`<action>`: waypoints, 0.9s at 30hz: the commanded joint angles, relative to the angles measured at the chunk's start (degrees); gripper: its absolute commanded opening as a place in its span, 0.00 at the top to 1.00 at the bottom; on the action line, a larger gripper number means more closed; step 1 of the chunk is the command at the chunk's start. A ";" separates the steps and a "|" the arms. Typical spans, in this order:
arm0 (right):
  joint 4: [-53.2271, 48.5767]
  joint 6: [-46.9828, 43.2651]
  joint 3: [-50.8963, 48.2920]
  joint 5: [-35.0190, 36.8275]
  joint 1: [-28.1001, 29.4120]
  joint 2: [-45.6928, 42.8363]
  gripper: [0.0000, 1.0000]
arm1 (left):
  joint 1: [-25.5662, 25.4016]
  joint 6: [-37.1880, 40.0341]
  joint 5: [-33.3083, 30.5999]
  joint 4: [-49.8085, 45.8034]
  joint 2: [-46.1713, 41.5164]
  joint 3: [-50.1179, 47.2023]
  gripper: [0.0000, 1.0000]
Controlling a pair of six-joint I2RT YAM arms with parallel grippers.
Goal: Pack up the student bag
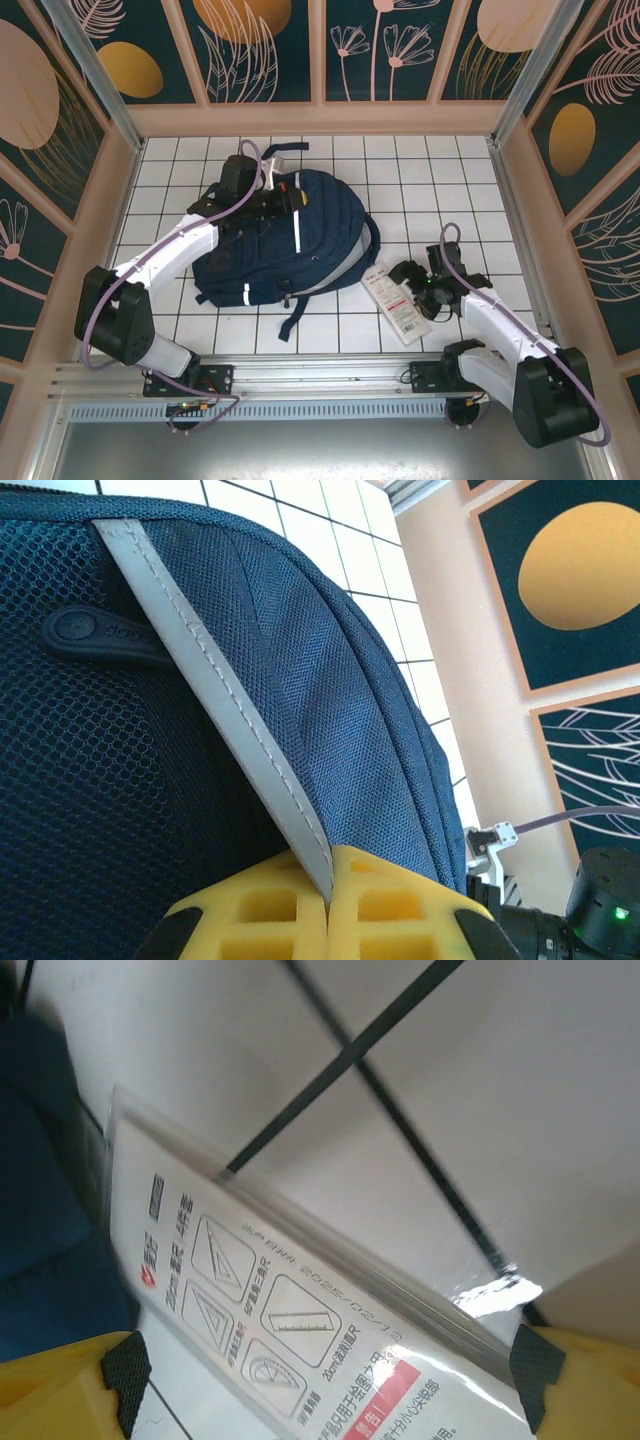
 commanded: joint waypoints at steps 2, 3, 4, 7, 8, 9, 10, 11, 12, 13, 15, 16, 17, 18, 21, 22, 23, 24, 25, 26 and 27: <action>-2.93 -5.20 0.48 -4.02 1.18 -0.12 0.07 | -0.04 1.27 -0.78 1.26 0.27 -0.42 1.00; -2.68 -5.64 0.33 -5.02 1.30 -0.82 0.07 | -0.04 1.16 -0.79 1.26 0.27 -0.41 1.00; -1.95 -5.90 -0.14 -6.23 1.26 -1.37 0.07 | -0.04 1.18 -0.86 1.18 0.36 -0.41 1.00; 2.90 -6.74 -2.15 -14.04 1.28 -0.56 0.08 | -0.04 0.96 -0.90 1.26 0.57 -0.17 1.00; 4.02 -6.90 -2.53 -16.01 1.25 0.21 0.09 | -0.04 0.92 -0.93 1.25 0.53 -0.09 1.00; 4.56 -6.98 -2.58 -16.79 1.33 0.69 0.09 | -0.04 0.83 -0.95 1.17 0.53 -0.07 1.00; 5.07 -7.10 -2.63 -17.20 1.42 0.95 0.10 | -0.04 0.70 -0.88 1.26 0.53 -0.07 1.00; 5.70 -7.10 -2.67 -17.58 1.41 0.94 0.11 | -0.03 0.65 -0.80 1.34 0.45 -0.16 1.00; 6.42 -6.88 -2.76 -18.12 1.39 0.93 0.12 | -0.06 0.59 -0.90 1.35 0.49 -0.18 1.00; 7.34 -6.71 -2.76 -18.96 1.42 0.89 0.13 | -0.04 0.65 -1.02 1.35 0.66 -0.33 1.00; 9.52 -5.98 -2.85 -20.66 1.44 0.89 0.15 | -0.08 0.23 -0.64 1.48 1.14 -0.41 1.00; 10.58 -5.47 -2.98 -21.22 1.52 0.92 0.17 | -0.04 -0.16 -0.22 1.69 1.40 -0.42 1.00; 11.71 -5.02 -3.11 -21.54 1.60 0.89 0.18 | -0.04 -0.38 0.03 1.87 1.46 -0.42 1.00; 12.80 -4.53 -3.35 -21.78 1.65 0.88 0.19 | -0.04 -0.40 0.05 1.87 1.34 -0.42 1.00; 18.21 -1.60 -4.84 -22.95 1.83 1.35 0.23 | 0.00 -0.17 -0.32 1.96 0.32 -1.39 1.00; 19.44 -1.22 -5.05 -23.52 2.04 2.06 0.24 | 0.00 -0.12 -0.36 2.18 0.10 -1.83 1.00; 18.80 -2.02 -4.44 -23.55 2.26 2.98 0.26 | -0.04 -0.16 -0.41 2.38 0.06 -2.22 1.00; 16.00 -3.65 -3.23 -21.72 2.32 3.57 0.27 | -0.04 -0.23 -0.39 2.53 0.16 -2.47 1.00; 12.43 -5.34 -1.67 -18.42 2.43 3.44 0.27 | -0.03 -0.24 -0.36 2.49 0.43 -2.52 1.00; 8.88 -6.81 -0.52 -14.95 2.38 2.49 0.26 | -0.04 -0.23 -0.32 2.20 0.71 -2.29 1.00; 5.46 -7.49 0.28 -11.04 2.45 1.05 0.24 | -0.04 -0.23 -0.31 1.95 0.84 -2.11 1.00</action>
